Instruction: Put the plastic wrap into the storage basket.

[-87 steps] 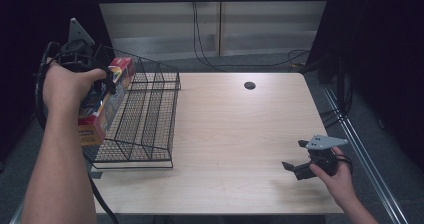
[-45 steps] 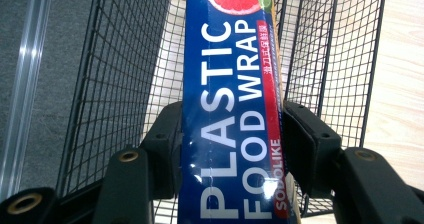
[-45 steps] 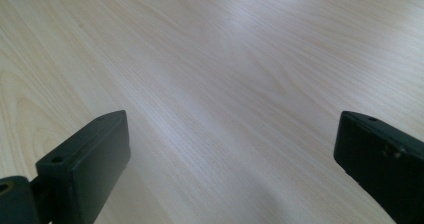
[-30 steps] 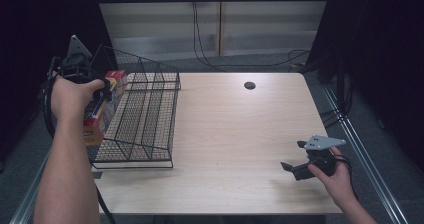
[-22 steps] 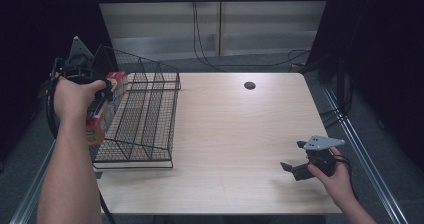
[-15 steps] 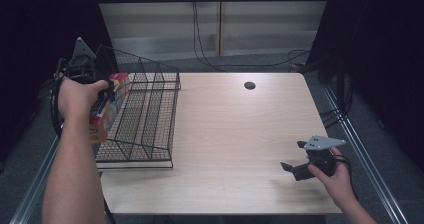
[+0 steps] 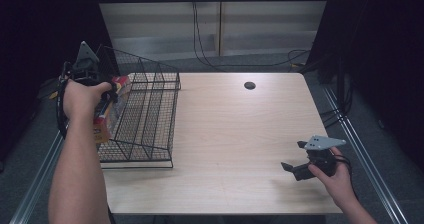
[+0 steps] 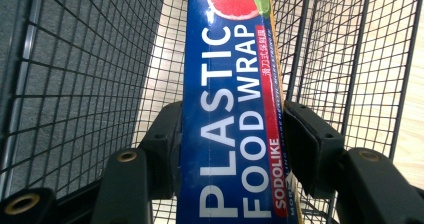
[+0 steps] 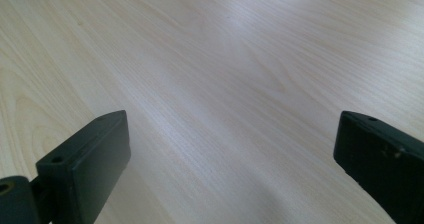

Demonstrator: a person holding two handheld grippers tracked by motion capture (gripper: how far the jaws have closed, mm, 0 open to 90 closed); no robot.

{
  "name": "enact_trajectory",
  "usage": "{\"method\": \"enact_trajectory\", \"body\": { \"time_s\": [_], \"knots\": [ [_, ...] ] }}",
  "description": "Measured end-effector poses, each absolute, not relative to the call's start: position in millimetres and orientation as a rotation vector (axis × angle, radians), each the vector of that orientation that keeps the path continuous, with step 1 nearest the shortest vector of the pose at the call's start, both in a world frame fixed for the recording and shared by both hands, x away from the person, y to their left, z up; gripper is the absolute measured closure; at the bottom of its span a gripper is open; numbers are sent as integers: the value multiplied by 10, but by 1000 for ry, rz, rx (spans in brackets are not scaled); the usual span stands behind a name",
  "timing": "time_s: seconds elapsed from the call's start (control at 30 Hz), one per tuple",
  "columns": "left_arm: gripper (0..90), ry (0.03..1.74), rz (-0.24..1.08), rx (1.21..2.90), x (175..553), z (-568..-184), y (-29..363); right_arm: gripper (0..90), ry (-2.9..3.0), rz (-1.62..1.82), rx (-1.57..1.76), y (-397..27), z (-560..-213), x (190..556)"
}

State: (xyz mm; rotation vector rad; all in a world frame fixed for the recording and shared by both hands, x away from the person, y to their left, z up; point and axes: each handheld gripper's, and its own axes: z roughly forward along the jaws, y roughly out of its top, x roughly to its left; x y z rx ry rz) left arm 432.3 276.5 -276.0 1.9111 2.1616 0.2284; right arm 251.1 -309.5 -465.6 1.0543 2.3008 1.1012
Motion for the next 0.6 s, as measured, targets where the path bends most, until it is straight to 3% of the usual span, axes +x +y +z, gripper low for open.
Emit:
{"method": "enact_trajectory", "body": {
  "time_s": [0.6],
  "knots": [
    [438, 2148, 263, 1816, 4335, -2796, 2787, 16, 2302, 1094, 1054, -3090, -4663, 2514]
  ]
}}
